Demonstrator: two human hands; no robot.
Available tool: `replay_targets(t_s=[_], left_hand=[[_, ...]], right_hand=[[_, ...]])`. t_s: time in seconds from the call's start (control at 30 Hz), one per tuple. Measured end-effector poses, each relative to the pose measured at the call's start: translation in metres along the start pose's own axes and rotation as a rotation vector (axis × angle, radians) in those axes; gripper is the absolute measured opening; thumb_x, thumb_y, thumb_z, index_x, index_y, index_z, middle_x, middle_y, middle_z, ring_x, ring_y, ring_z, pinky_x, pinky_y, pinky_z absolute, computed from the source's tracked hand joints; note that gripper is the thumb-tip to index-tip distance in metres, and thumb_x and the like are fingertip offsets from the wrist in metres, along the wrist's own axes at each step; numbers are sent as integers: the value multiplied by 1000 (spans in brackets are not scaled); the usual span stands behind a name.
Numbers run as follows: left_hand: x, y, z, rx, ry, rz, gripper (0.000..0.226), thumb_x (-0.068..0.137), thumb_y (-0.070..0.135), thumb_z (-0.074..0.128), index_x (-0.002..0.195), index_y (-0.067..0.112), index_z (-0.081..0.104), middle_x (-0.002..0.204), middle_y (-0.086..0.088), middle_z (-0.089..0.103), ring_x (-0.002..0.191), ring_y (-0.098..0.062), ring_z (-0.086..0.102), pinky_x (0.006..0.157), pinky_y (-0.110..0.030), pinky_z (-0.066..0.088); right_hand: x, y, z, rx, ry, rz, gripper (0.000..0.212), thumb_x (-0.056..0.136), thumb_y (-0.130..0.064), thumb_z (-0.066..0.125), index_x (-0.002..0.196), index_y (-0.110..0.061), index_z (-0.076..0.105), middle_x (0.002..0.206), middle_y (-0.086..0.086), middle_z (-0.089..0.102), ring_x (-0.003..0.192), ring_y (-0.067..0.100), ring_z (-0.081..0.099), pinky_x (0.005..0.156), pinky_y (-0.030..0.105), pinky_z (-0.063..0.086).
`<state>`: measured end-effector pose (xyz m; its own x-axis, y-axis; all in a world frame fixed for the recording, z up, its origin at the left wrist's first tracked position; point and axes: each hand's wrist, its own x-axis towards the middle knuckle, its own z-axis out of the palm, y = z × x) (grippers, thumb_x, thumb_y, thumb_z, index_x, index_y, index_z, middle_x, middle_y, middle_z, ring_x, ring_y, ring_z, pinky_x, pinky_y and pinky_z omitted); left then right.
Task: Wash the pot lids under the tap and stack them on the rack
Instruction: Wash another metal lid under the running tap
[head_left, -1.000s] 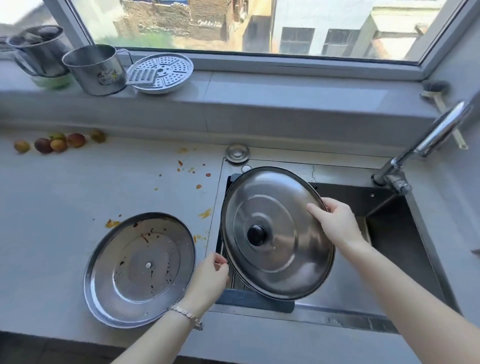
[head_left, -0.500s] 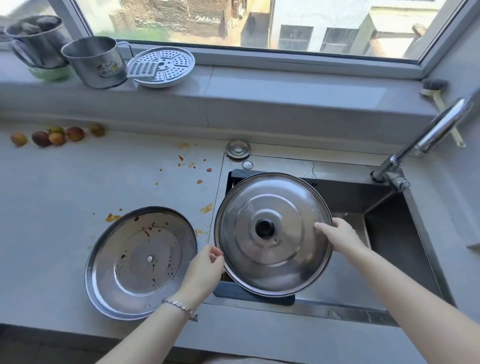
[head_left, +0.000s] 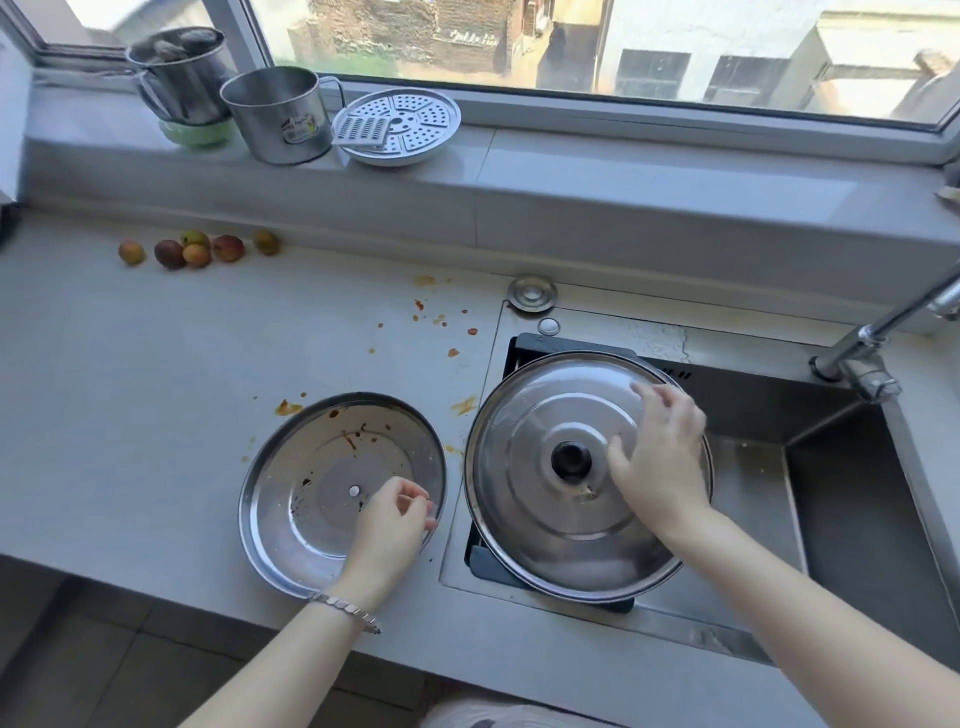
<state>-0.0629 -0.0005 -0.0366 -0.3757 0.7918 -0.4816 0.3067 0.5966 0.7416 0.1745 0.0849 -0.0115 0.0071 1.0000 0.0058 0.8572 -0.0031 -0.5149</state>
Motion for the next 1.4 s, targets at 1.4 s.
replay_targets(t_s=[1.4], left_hand=[[-17, 154, 196, -462, -210, -127, 46, 95, 47, 40, 120, 12, 57, 110, -5, 66, 101, -22, 61, 89, -36, 49]], right_hand=[[10, 182, -156, 608, -112, 373, 20, 94, -4, 45, 97, -6, 64, 90, 18, 68, 67, 13, 65, 47, 11, 47]])
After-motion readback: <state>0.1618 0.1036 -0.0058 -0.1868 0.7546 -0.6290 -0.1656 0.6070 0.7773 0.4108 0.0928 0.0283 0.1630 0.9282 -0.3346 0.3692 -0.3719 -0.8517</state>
